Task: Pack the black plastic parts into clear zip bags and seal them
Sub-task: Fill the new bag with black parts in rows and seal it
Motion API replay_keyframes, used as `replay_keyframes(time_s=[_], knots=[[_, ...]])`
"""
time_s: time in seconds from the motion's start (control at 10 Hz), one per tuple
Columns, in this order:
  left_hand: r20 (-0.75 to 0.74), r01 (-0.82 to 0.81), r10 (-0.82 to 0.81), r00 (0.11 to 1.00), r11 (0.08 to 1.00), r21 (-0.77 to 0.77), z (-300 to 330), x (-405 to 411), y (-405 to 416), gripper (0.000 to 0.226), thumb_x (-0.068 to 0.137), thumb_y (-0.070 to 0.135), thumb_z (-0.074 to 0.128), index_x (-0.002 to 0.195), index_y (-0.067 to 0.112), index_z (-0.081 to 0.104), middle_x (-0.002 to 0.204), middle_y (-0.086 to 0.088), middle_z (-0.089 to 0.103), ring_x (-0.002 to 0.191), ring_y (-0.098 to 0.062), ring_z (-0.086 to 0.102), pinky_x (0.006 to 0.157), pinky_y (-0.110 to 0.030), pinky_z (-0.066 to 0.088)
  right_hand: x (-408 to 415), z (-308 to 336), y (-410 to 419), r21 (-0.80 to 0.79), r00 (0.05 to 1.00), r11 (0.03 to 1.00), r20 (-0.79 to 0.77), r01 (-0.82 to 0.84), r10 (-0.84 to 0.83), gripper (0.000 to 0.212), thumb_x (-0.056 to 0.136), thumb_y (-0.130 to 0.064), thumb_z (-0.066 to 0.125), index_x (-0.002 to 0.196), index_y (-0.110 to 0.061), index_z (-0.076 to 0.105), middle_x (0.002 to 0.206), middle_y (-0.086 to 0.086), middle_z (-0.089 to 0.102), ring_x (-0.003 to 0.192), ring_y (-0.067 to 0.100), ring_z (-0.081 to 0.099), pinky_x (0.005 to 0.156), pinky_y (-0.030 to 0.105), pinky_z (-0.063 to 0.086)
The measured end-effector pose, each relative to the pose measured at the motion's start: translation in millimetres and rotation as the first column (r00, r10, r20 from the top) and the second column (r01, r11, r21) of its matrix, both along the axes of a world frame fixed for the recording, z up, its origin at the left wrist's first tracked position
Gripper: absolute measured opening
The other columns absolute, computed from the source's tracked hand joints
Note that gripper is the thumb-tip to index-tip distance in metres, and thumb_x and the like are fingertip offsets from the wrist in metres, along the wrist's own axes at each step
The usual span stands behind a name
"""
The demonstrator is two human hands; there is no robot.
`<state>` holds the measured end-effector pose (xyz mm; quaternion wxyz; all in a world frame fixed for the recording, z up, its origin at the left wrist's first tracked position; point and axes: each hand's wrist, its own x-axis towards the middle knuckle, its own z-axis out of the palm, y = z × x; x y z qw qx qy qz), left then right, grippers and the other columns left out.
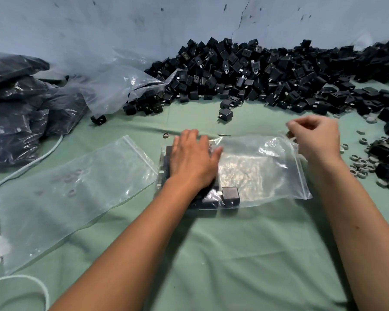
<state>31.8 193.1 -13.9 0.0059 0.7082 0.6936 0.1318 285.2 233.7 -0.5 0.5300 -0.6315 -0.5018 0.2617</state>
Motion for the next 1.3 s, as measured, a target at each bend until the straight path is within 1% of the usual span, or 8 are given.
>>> replay_keyframes(time_s=[0.2,0.3,0.4,0.5,0.6,0.9,1.0,1.3], knots=[[0.008,0.093,-0.093,0.996,0.987,-0.133,-12.0,3.5,-0.2,0.077,0.103,0.066,0.014,0.164,0.019,0.011,0.172,-0.001,0.003,0.158,-0.023,-0.005,0.129,-0.046,-0.002,-29.5,52.8,28.5,0.103,0.926,0.973,0.342,-0.205,0.159,0.010,0.088,-0.021,0.068,0.086,-0.022,0.078,0.069,-0.004,0.074,0.057,0.002,0.067,0.063,0.029,0.056],[-0.001,0.082,-0.083,0.997,0.987,-0.135,-12.0,4.9,-0.2,0.078,0.102,0.067,0.014,0.164,0.019,0.009,0.172,-0.001,0.002,0.158,-0.022,-0.007,0.128,-0.045,-0.003,-63.8,57.5,60.2,-0.116,0.687,0.935,0.648,-0.336,0.327,0.019,0.094,-0.013,0.063,0.101,-0.024,0.077,0.096,0.001,0.078,0.093,0.020,0.073,0.085,0.035,0.057],[-0.008,0.076,-0.078,0.997,0.987,-0.140,-11.8,5.0,-0.4,0.078,0.103,0.065,0.016,0.164,0.018,0.010,0.172,-0.001,0.003,0.159,-0.022,-0.006,0.128,-0.044,-0.004,-98.7,37.0,90.0,-0.328,0.347,0.852,0.808,-0.408,0.477,0.051,0.098,-0.001,0.052,0.144,-0.022,0.058,0.149,0.011,0.053,0.133,0.034,0.050,0.112,0.040,0.041],[-0.013,0.078,-0.081,0.997,0.986,-0.148,-12.0,6.6,-0.8,0.077,0.103,0.065,0.017,0.165,0.018,0.010,0.172,-0.001,0.003,0.159,-0.023,-0.006,0.128,-0.044,-0.004,-114.7,16.6,101.6,-0.450,0.108,0.799,0.842,-0.398,0.529,0.054,0.098,-0.003,0.051,0.147,-0.024,0.054,0.152,0.010,0.045,0.139,0.034,0.040,0.115,0.040,0.032],[-0.013,0.083,-0.086,0.996,0.985,-0.149,-12.2,6.8,-0.1,0.077,0.103,0.065,0.016,0.165,0.018,0.010,0.172,-0.001,0.003,0.159,-0.022,-0.006,0.128,-0.044,-0.004,-109.1,8.6,104.6,-0.391,0.184,0.821,0.848,-0.416,0.497,0.045,0.094,-0.002,0.061,0.135,-0.020,0.064,0.131,0.012,0.055,0.125,0.034,0.052,0.104,0.038,0.042],[-0.007,0.093,-0.095,0.995,0.986,-0.135,-12.1,5.3,-1.8,0.077,0.103,0.064,0.017,0.164,0.018,0.011,0.172,-0.001,0.007,0.159,-0.021,-0.002,0.129,-0.045,-0.001,-60.2,3.9,93.0,-0.178,0.464,0.934,0.829,-0.309,0.311,0.042,0.095,-0.024,0.071,0.136,-0.028,0.062,0.130,0.010,0.050,0.117,0.031,0.051,0.098,0.043,0.047],[-0.017,0.095,-0.098,0.995,0.987,-0.131,-12.3,4.7,-1.1,0.076,0.103,0.064,0.017,0.164,0.018,0.011,0.172,-0.001,0.007,0.159,-0.021,-0.002,0.129,-0.045,-0.002,-62.5,3.0,91.4,-0.319,0.303,0.870,0.845,-0.375,0.441,0.035,0.098,-0.012,0.059,0.130,-0.023,0.069,0.131,0.010,0.060,0.122,0.029,0.047,0.106,0.038,0.034],[-0.032,0.091,-0.097,0.995,0.987,-0.136,-13.2,4.5,0.0,0.077,0.103,0.065,0.015,0.164,0.018,0.012,0.172,-0.001,0.008,0.159,-0.021,0.000,0.129,-0.045,0.000,-28.4,-2.4,88.7,-0.373,0.342,0.890,0.827,-0.261,0.447,0.048,0.097,-0.003,0.053,0.135,-0.028,0.066,0.144,0.009,0.045,0.124,0.036,0.042,0.104,0.043,0.041]])
